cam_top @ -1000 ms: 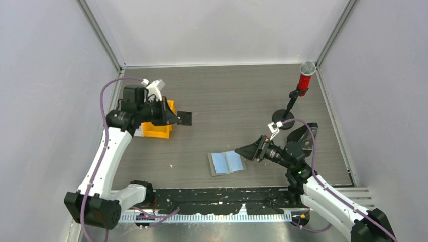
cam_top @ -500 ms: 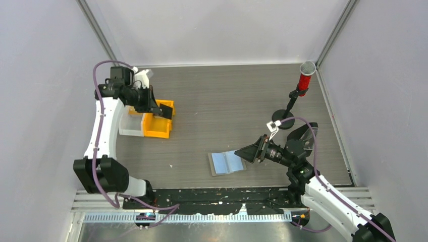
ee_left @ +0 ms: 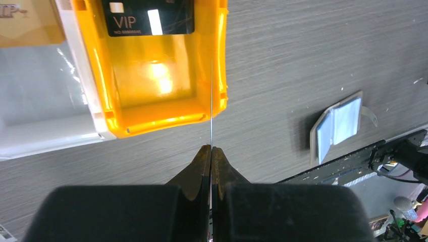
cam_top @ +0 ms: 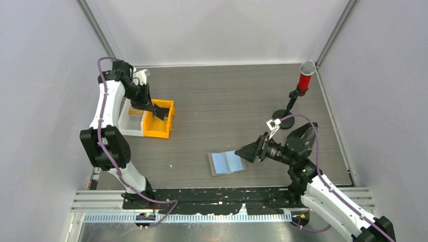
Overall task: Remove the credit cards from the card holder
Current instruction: Place the credit card in the storage box.
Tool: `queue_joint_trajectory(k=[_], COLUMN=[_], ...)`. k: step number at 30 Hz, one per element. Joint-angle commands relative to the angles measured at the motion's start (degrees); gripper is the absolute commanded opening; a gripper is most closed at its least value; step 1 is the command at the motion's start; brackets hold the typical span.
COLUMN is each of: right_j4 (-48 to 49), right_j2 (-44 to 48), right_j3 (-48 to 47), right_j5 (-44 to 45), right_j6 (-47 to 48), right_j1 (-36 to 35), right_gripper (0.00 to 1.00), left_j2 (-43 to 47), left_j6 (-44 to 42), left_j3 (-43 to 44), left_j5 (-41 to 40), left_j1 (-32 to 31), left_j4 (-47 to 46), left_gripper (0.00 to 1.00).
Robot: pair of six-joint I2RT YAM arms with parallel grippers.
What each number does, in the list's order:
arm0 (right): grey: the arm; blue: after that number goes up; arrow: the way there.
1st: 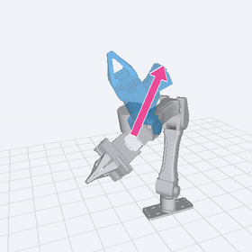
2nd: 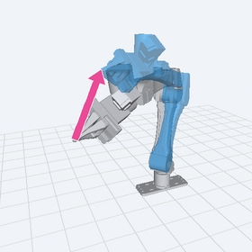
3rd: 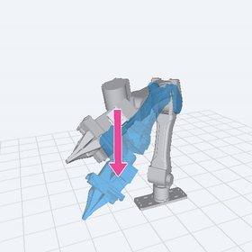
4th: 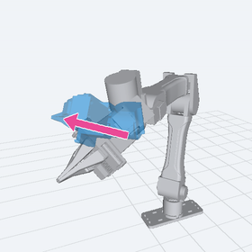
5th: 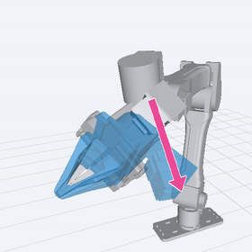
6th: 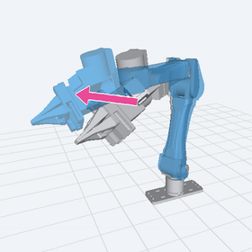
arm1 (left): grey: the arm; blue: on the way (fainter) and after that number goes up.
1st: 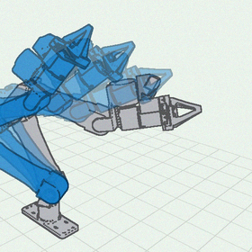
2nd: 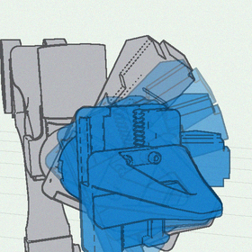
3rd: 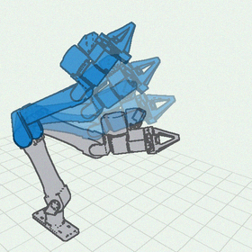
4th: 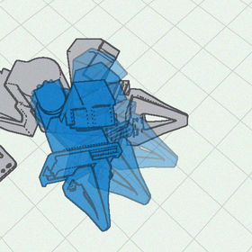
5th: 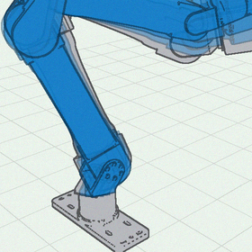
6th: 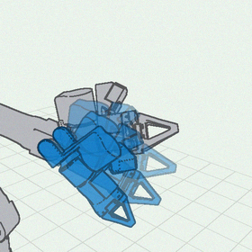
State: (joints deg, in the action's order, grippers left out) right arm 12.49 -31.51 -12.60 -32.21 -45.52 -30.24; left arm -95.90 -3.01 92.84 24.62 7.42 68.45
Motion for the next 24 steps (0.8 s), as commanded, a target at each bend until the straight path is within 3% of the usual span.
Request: queue_joint_trajectory(k=[1, 24], right_j4=[-0.43, 1.27], right_j2=[-0.5, -7.69], right_j3=[-2.95, -4.88], right_j5=[0.58, 2.46], right_j6=[2.3, 2.17], right_j1=[0.15, 0.17], right_gripper=[0.95, 0.95], left_j2=[-2.73, -16.83], left_j6=[0.11, 1.45], left_j3=[4.95, 11.9], left_j5=[-1.93, 3.9], left_j1=[0.9, 1.1], left_j4=[0.93, -3.63], left_gripper=[0.0, 0.0])
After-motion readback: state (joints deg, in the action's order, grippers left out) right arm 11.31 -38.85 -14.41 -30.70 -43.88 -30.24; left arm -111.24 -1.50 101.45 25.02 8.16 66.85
